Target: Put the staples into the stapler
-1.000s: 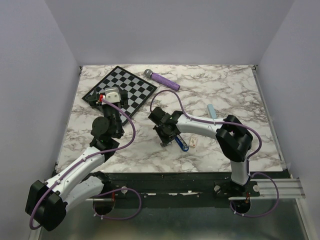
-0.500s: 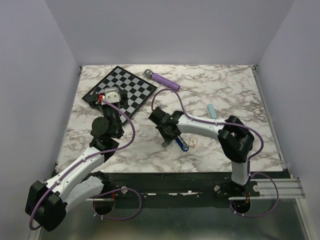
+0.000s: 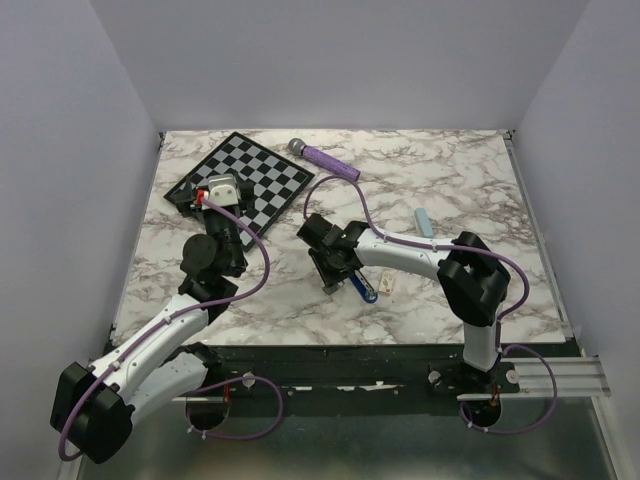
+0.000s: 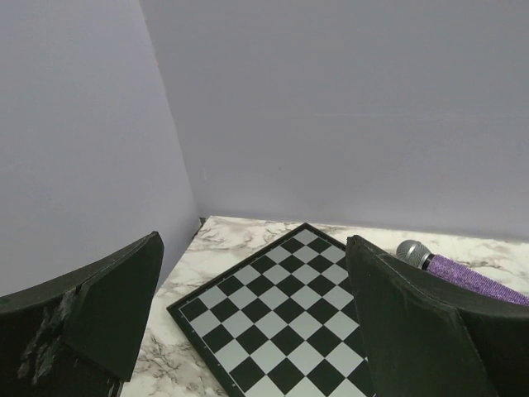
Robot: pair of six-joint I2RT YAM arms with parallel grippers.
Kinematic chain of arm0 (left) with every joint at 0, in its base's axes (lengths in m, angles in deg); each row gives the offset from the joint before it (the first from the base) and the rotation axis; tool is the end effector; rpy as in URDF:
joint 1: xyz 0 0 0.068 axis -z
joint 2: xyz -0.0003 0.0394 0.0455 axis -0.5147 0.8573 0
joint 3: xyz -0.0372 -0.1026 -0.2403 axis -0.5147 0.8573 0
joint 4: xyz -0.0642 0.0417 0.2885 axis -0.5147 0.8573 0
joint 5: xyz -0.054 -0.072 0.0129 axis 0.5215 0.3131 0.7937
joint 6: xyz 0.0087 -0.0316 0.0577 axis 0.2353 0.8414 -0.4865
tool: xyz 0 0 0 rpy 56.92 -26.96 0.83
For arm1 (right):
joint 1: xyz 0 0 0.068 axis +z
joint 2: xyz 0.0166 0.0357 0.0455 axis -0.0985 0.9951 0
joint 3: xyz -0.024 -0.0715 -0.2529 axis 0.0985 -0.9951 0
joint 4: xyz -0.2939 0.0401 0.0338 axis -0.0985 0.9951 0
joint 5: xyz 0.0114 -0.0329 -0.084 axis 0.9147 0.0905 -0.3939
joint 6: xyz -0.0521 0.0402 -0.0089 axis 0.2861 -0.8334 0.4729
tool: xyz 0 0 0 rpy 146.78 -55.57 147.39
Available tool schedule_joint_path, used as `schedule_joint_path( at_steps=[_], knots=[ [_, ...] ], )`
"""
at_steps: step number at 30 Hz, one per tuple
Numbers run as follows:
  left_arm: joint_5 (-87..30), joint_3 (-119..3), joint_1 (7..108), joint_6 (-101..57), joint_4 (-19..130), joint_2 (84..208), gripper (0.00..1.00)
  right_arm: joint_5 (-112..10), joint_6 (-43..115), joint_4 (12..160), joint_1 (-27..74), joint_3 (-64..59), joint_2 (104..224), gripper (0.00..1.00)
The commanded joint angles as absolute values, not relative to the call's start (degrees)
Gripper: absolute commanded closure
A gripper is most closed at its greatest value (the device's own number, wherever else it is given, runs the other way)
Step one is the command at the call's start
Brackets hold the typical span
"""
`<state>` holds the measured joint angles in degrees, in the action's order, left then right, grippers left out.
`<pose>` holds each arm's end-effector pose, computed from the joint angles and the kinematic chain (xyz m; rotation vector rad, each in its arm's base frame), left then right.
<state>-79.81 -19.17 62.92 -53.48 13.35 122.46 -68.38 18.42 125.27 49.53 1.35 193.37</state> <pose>0.2332 -0.1032 0.3295 -0.1398 1.2407 0.2294 0.2500 0.3448 0.1406 -0.6975 2.6850 0.1314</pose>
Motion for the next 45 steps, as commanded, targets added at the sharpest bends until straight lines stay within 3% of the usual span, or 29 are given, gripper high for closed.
schedule_joint_path(
  at_steps=[1, 14, 45],
  knots=[
    [-78.9, -18.91, 62.62, -53.02, 12.64, 121.47, 0.01, -68.0, 16.76, 124.17, 49.63, 1.26, 193.24, 0.59],
    [-78.9, -18.83, 62.62, -53.02, 12.56, 121.47, 0.01, -68.7, 16.94, 123.47, 49.63, 1.0, 195.08, 0.68],
    [-78.81, -18.91, 62.62, -53.11, 12.64, 121.47, 0.01, -70.54, 17.55, 125.49, 49.63, 1.08, 197.02, 0.7]
  ],
)
